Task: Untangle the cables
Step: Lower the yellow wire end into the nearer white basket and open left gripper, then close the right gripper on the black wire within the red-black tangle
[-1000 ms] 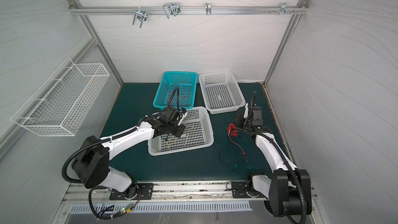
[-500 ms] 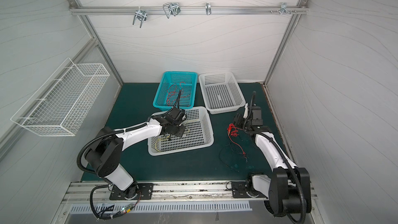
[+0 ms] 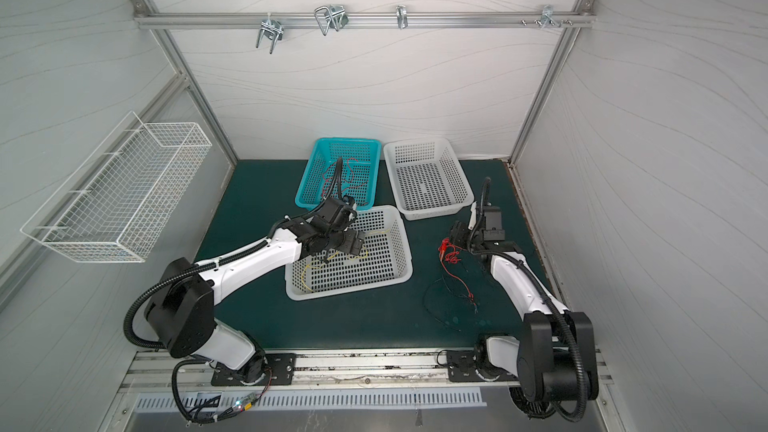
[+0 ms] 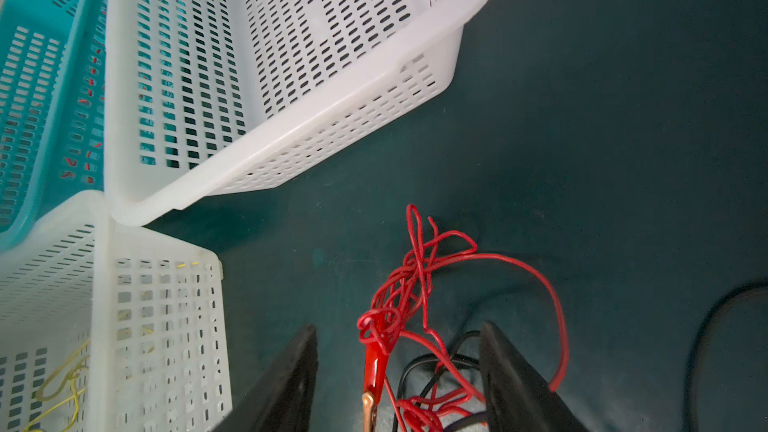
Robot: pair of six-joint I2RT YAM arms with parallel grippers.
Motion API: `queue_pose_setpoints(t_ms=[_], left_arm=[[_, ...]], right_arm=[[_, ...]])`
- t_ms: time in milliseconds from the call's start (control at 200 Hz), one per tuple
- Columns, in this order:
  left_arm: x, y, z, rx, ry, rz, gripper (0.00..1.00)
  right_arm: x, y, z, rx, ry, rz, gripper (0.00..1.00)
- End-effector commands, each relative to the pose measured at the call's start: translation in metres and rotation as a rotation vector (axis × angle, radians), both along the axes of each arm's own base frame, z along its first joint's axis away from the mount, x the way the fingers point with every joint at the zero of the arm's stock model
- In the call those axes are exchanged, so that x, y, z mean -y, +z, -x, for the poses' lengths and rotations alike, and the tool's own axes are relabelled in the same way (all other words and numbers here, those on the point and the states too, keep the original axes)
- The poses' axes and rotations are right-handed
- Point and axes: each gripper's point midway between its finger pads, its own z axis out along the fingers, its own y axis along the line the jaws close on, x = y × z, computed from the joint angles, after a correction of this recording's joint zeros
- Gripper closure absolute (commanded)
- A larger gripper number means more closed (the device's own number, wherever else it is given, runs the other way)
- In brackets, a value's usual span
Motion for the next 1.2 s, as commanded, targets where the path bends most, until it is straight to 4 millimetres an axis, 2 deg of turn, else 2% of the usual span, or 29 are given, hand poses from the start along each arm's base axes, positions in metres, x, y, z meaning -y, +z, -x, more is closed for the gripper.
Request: queue_pose_setpoints(t_ms=[0,170,340,565,710,950,1196], left_arm=[[0.024,0.047,-0.013,0.133,-0.047,0.066,0.01],[0.052,0.066,-0.015,0.194,-0.123,0.098,0.03],[0.084,0.075,-0.011,0.222,-0.202,0.160,0.03],[0.115,0.075,-0.004,0.223,-0.281,0.218,0.03],[0.124,0.072,-0.002,0.207,-0.319,0.228,0.04],[0.128,0.072,-0.003,0.223,-0.349,0.227,0.04],[0.133,0.069,-0.004,0.226,-0.367,0.225,0.04]], right_arm=[[0.000,0.002,0.000,-0.029,0.011,0.023,0.38],[0.005,0.005,0.008,-0.063,-0.008,0.040,0.38],[0.008,0.028,0.018,-0.016,-0.027,0.038,0.38],[0.038,0.040,0.034,-0.056,-0.131,0.057,0.38],[0.049,0.025,0.041,-0.119,-0.158,0.029,0.37],[0.044,-0.009,0.036,-0.148,-0.129,-0.036,0.39],[0.051,-0.019,0.035,-0.141,-0.141,0.009,0.41]])
